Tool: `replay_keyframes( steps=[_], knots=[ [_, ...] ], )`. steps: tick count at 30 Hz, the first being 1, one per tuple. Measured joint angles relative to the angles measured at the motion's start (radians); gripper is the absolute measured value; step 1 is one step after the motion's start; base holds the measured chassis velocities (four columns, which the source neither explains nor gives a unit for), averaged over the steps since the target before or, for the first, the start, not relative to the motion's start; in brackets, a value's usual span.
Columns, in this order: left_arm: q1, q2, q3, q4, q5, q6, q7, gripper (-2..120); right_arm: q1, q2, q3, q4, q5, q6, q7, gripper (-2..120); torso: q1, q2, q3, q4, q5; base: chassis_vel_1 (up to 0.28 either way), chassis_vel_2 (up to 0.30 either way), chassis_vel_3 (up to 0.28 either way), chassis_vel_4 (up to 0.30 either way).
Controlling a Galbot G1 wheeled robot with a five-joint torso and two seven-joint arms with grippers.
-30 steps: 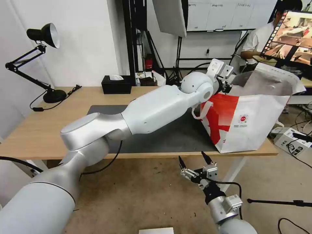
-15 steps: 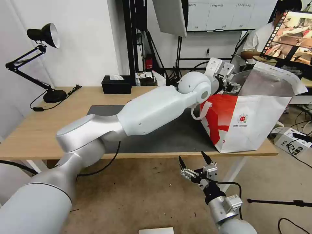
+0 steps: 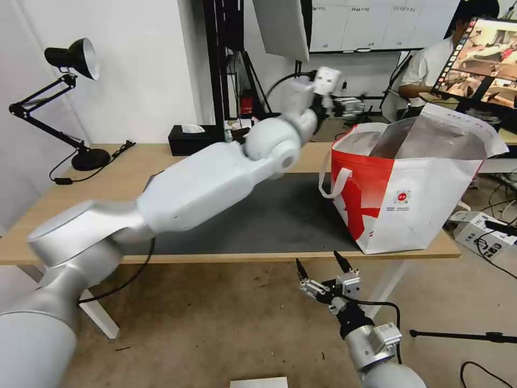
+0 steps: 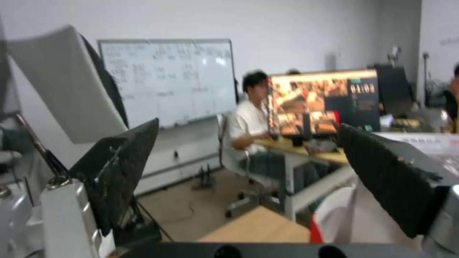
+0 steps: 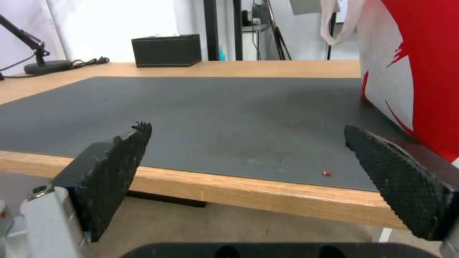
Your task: Pick up the trash from the table and place it into the takeout bag.
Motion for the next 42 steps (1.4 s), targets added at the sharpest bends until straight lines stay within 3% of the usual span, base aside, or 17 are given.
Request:
replay_keyframes(
  steps=[2,11,14,20,22,24,25,30,35,39,42],
  knots=[
    [0.066,0.05,-0.026,-0.032,0.048,-0.082,-0.014,100,0.0,0.0,0.0,0.0,0.0,0.0,0.0,100,0.0,0.0,0.0,-0.0001,0.0001,0.0,0.0,0.0,0.0],
    [0.251,0.198,-0.149,-0.149,0.11,-0.115,-0.025,100,0.0,0.0,0.0,0.0,0.0,0.0,0.0,100,0.0,0.0,0.0,-0.0001,0.0001,0.0,0.0,0.0,0.0],
    [0.4,0.308,-0.292,-0.226,0.135,-0.116,0.003,100,0.0,0.0,0.0,0.0,0.0,0.0,0.0,100,0.0,0.0,0.0,0.0002,0.0001,0.0,0.0,0.0,0.0],
    [0.567,0.387,-0.432,-0.296,0.155,-0.11,0.048,100,0.0,0.0,0.0,0.0,0.0,0.0,0.0,100,0.0,0.0,0.0,0.0,0.0001,0.0,0.0,0.0,0.0],
    [0.723,0.437,-0.575,-0.351,0.187,-0.109,0.071,100,0.0,0.0,0.0,0.0,0.0,0.0,0.0,100,0.0,0.0,0.0,-0.0004,-0.0001,0.0,0.0,0.0,0.0],
    [0.766,0.449,-0.616,-0.368,0.194,-0.111,0.075,100,0.0,0.0,0.0,0.0,0.0,0.0,0.0,100,0.0,0.0,0.0,-0.0001,0.0003,0.0,0.0,0.0,0.0],
    [0.847,0.465,-0.682,-0.393,0.205,-0.12,0.079,100,0.0,0.0,0.0,0.0,0.0,0.0,0.0,100,0.0,0.0,0.0,0.0002,0.0007,0.0,0.0,0.0,0.0],
    [1.028,0.45,-0.771,-0.41,0.263,-0.189,0.082,100,0.0,0.0,0.0,0.0,0.0,0.0,0.0,100,0.0,0.0,0.0,0.0,0.0003,0.0,0.0,0.0,0.0],
    [1.095,0.406,-0.8,-0.409,0.3,-0.204,0.083,100,0.0,0.0,0.0,0.0,0.0,0.0,0.0,100,0.0,0.0,0.0,-0.001,0.0005,0.0,0.0,0.0,0.0],
    [1.212,0.369,-0.891,-0.432,0.332,-0.212,0.099,100,0.0,0.0,0.0,0.0,0.0,0.0,0.0,100,0.0,0.0,0.0,-0.0002,0.0004,0.0,0.0,0.0,0.0],
    [1.351,0.326,-1.005,-0.465,0.357,-0.213,0.132,100,0.0,0.0,0.0,0.0,0.0,0.0,0.0,100,0.0,0.0,0.0,-0.0003,0.0006,0.0,0.0,0.0,0.0]
  ],
)
